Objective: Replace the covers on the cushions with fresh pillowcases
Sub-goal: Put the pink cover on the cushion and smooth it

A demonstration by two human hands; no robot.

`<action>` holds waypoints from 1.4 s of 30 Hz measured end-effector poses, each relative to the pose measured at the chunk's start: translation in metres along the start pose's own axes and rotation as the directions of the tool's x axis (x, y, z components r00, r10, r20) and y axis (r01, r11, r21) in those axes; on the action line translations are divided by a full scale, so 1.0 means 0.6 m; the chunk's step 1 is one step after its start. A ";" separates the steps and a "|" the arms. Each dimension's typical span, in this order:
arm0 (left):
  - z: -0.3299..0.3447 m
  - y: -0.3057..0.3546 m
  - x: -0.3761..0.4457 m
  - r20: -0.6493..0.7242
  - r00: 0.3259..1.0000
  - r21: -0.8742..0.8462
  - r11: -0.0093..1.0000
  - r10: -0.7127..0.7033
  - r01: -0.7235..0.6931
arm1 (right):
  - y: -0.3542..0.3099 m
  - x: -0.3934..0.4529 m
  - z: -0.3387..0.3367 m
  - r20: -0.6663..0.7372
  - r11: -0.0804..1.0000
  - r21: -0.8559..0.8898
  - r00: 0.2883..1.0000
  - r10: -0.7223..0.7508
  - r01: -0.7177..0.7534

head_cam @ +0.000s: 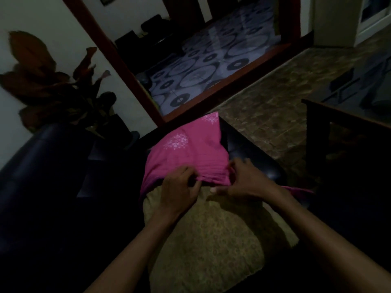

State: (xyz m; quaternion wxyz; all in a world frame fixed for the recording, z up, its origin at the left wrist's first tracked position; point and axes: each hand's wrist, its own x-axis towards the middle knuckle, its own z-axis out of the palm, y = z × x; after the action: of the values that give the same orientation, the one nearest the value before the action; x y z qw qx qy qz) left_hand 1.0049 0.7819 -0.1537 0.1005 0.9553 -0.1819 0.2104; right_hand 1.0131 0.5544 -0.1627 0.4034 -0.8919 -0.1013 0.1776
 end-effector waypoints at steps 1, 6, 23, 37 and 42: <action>-0.012 -0.009 -0.009 -0.052 0.999 -0.015 1.000 -0.012 0.011 | -0.012 0.002 0.021 -0.015 1.000 -0.021 1.000 0.002 -0.003; -0.052 -0.039 -0.006 -0.086 0.994 0.044 0.997 0.072 -0.068 | -0.038 0.021 0.079 -0.070 0.996 -0.080 0.997 0.032 -0.038; -0.015 -0.097 -0.198 -0.255 0.745 -0.288 0.783 -0.617 0.551 | -0.033 0.024 0.117 -0.499 0.968 -0.191 0.833 -0.241 0.165; 0.082 -0.077 -0.070 -0.346 0.625 -0.546 0.692 -0.700 0.472 | 0.005 -0.028 0.114 -0.641 0.835 -0.453 0.537 -0.548 0.313; 0.036 -0.106 -0.061 -0.261 0.716 -0.526 0.717 -0.648 0.457 | -0.037 0.009 0.162 -0.566 0.887 -0.462 0.771 -0.293 -0.002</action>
State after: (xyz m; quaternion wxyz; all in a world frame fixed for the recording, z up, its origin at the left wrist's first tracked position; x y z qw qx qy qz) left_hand 1.0068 0.8455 -0.1965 0.4027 0.8478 0.1055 0.3285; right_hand 0.9783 0.6374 -0.2067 0.2160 -0.9559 -0.0708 -0.1859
